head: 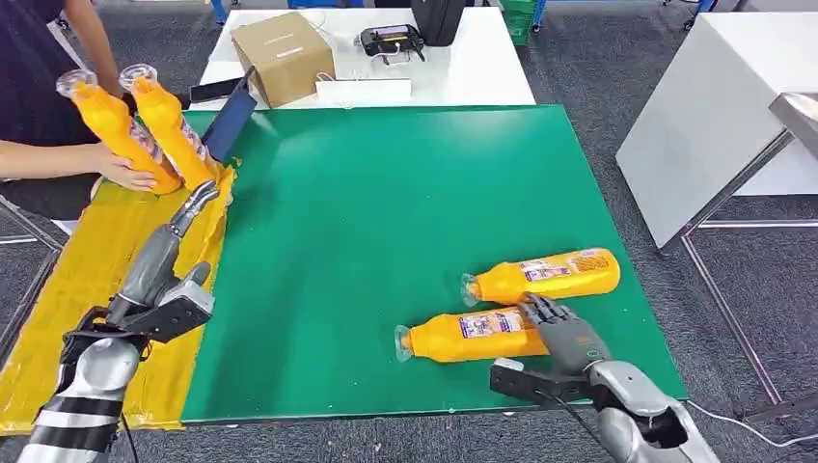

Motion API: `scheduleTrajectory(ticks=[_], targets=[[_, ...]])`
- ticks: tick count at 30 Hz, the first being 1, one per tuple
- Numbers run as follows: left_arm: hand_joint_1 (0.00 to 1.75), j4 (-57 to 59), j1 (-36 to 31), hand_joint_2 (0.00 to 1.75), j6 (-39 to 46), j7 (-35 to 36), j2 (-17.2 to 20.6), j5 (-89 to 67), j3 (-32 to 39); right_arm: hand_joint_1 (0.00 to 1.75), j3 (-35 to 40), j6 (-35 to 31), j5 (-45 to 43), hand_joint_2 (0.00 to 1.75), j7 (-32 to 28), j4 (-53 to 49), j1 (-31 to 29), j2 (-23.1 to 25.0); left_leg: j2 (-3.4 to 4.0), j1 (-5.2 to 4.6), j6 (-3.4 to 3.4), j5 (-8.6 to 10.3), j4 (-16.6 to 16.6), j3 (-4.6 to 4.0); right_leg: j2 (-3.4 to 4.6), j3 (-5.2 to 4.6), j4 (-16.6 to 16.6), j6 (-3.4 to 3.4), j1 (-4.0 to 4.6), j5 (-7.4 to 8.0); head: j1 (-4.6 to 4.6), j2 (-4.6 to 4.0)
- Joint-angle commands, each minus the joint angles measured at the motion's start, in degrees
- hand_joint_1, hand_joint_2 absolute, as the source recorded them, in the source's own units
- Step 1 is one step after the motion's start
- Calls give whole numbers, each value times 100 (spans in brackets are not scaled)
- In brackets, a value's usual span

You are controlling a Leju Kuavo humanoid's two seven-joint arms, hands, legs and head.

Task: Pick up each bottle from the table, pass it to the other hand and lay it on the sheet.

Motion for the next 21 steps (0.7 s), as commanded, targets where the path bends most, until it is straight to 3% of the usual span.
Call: scheduleTrajectory(ticks=[1, 6, 14, 17, 21], targets=[[0, 773, -718, 0, -40, 23, -23, 92, -508, 175, 833, 325, -279, 175, -82, 730, 29, -805, -52, 12, -4, -4, 0, 34, -19, 26, -11, -7, 6, -13, 5, 0], [0, 765, -695, 0, -35, 26, -8, 98, -504, 175, 848, 340, -288, 175, -47, 720, 8, -772, -41, 10, -2, -11, -8, 56, -3, 88, -18, -8, 5, -14, -4, 0], [0, 765, -695, 0, -35, 26, -8, 98, -504, 175, 848, 340, -288, 175, -47, 720, 8, -772, -39, 11, -1, -7, -6, 55, -4, 79, -17, -6, 5, -9, -4, 0], [0, 892, -768, 0, -38, -53, -14, 202, -599, 175, 1048, 437, -561, 175, -12, 696, 226, -1168, -39, 9, 1, -7, -2, 56, -12, 65, -13, -4, 2, -10, -2, 0], [0, 843, -828, 0, -56, -70, -32, 269, -759, 175, 1427, 240, -534, 175, 77, 826, 433, -1223, -48, 9, 7, -11, -6, 75, -23, 54, -22, 0, 1, -18, -2, 0]])
